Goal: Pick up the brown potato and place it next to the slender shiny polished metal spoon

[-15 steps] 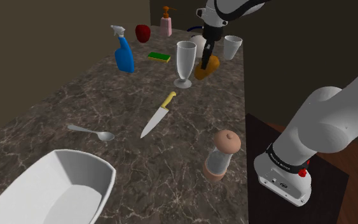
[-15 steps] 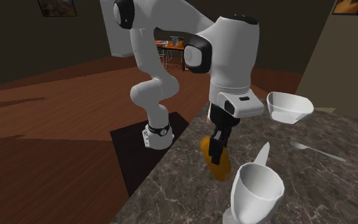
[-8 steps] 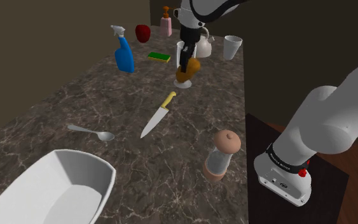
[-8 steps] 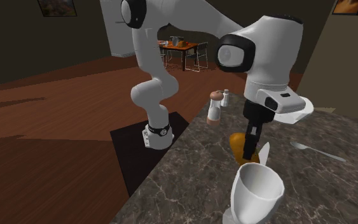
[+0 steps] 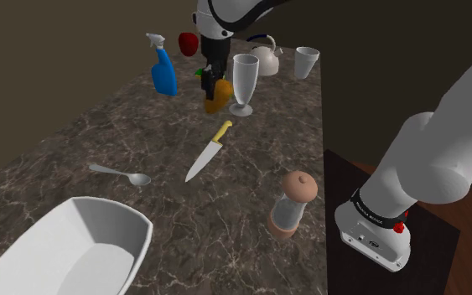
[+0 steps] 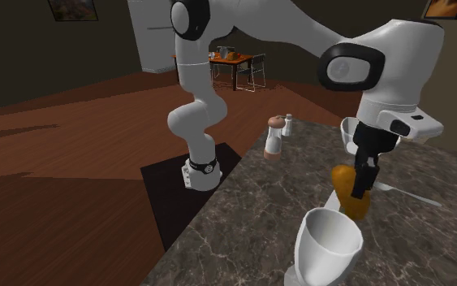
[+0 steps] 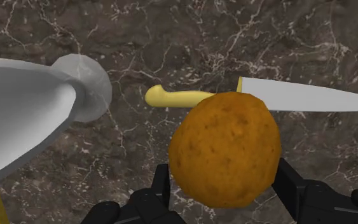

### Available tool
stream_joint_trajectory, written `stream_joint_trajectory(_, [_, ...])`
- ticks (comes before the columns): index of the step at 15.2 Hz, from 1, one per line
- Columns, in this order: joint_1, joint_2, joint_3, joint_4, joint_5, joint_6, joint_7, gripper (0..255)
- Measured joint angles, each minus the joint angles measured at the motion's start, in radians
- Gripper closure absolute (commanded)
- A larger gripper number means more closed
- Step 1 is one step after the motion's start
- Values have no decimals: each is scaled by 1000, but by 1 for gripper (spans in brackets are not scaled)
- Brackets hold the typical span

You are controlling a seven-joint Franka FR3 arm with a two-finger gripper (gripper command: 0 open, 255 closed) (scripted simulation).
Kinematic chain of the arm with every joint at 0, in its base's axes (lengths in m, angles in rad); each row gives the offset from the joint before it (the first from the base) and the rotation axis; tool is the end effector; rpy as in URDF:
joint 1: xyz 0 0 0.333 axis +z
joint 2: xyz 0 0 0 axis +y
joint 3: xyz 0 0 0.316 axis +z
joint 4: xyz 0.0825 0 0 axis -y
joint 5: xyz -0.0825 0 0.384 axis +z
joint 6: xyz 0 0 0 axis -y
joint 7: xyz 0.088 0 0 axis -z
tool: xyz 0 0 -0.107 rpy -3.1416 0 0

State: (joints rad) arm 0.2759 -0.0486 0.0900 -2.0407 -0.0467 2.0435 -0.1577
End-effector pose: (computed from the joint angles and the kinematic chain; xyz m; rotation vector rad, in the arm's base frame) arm 0.5093 0.1930 0.4685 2.9856 0.8324 0.0864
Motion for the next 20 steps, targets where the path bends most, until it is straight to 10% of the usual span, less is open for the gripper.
stream_joint_trajectory(6, [56,186,51,232,-30,-54,114,255])
stream_joint_trajectory(20, [70,264,55,157,-51,97,153,255])
